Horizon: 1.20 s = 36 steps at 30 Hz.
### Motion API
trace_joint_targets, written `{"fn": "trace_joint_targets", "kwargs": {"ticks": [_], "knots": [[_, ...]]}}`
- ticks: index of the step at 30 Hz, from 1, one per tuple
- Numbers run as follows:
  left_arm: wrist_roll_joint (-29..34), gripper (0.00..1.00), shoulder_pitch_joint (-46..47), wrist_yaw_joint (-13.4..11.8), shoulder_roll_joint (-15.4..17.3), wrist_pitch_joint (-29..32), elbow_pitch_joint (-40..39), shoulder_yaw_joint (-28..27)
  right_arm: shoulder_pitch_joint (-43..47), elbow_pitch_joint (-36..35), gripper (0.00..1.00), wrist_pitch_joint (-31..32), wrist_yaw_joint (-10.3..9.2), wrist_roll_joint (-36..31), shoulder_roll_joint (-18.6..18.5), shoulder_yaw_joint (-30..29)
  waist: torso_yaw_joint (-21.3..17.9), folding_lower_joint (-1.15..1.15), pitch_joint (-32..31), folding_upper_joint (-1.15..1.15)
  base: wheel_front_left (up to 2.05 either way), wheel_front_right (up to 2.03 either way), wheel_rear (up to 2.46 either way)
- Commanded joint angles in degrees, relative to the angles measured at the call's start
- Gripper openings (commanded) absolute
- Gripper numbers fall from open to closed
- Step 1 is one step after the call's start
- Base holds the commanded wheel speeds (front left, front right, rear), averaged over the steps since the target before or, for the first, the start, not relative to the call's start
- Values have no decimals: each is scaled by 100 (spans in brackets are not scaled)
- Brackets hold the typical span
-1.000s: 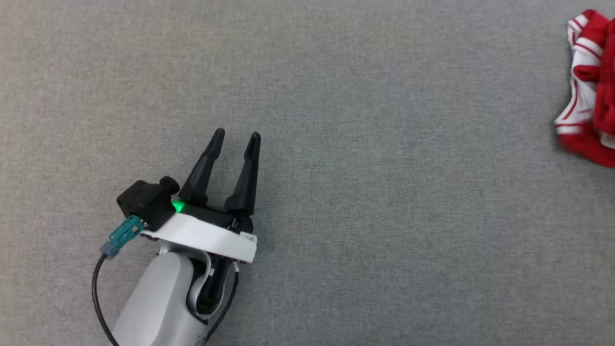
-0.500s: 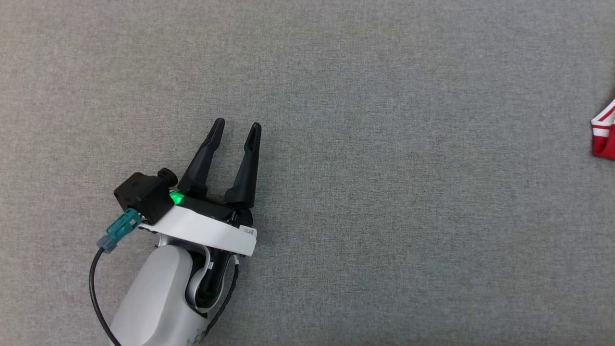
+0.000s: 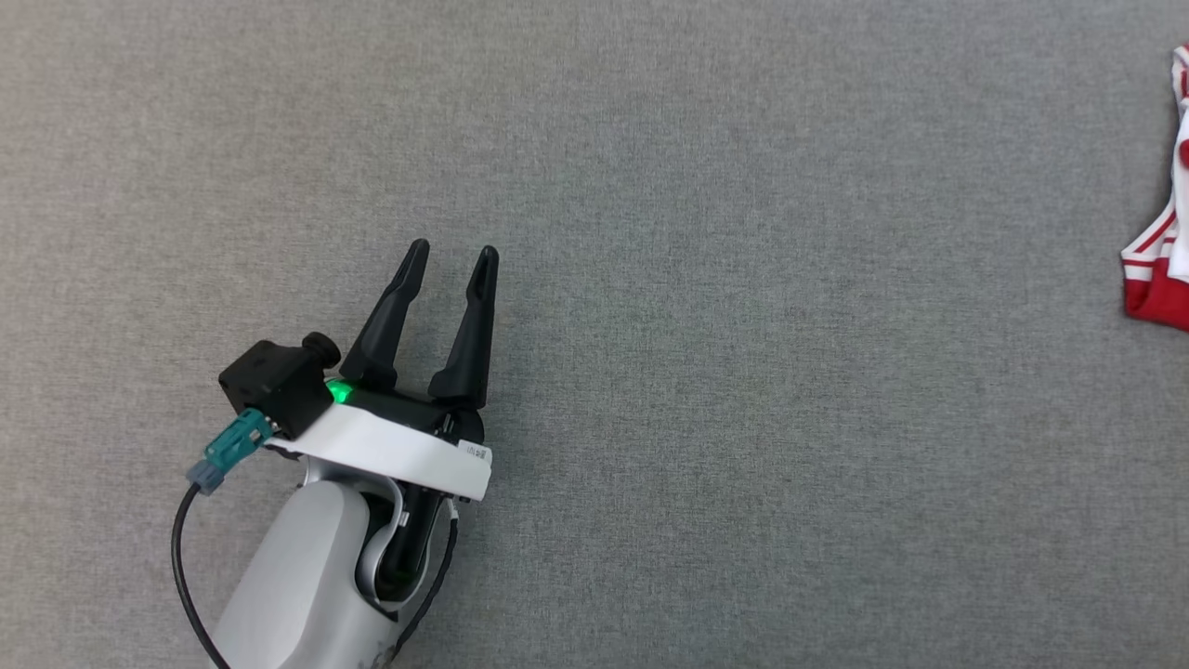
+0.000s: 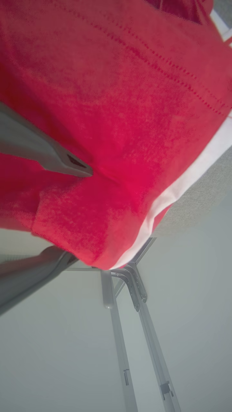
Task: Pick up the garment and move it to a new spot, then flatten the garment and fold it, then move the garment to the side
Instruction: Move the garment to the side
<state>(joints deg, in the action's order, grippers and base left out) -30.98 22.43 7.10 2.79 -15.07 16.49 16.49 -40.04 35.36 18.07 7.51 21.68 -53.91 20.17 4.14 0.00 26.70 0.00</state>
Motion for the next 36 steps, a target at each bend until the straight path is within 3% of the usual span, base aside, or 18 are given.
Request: {"fn": "trace_joint_targets", "kwargs": {"ticks": [1, 9, 14, 28, 36], "knots": [[-28, 100, -92, 27, 25, 0, -1, -29, -65, -59, 100, 56, -2, 3, -23, -19, 4, 0, -88, 0, 0, 0, 0], [-80, 100, -277, 6, 28, 0, 35, -32, -290, -377, 100, 275, -1, -86, -184, 48, 41, 0, -435, 0, 0, 0, 0], [-40, 100, -498, -22, 27, 0, 45, -90, -448, -610, 100, -134, -1, 7, 141, -18, 39, 0, -806, 0, 0, 0, 0], [207, 100, -1260, -105, 24, 0, -8, -629, 121, -1090, 100, -2834, -2, -30, 2225, 14, -155, 0, -2136, 0, 0, 0, 0], [251, 100, -1645, -155, 22, 0, -217, -794, 1122, -1540, 100, -3333, -2, -343, 3486, -802, -194, 0, -2542, 0, 0, 0, 0]]}}
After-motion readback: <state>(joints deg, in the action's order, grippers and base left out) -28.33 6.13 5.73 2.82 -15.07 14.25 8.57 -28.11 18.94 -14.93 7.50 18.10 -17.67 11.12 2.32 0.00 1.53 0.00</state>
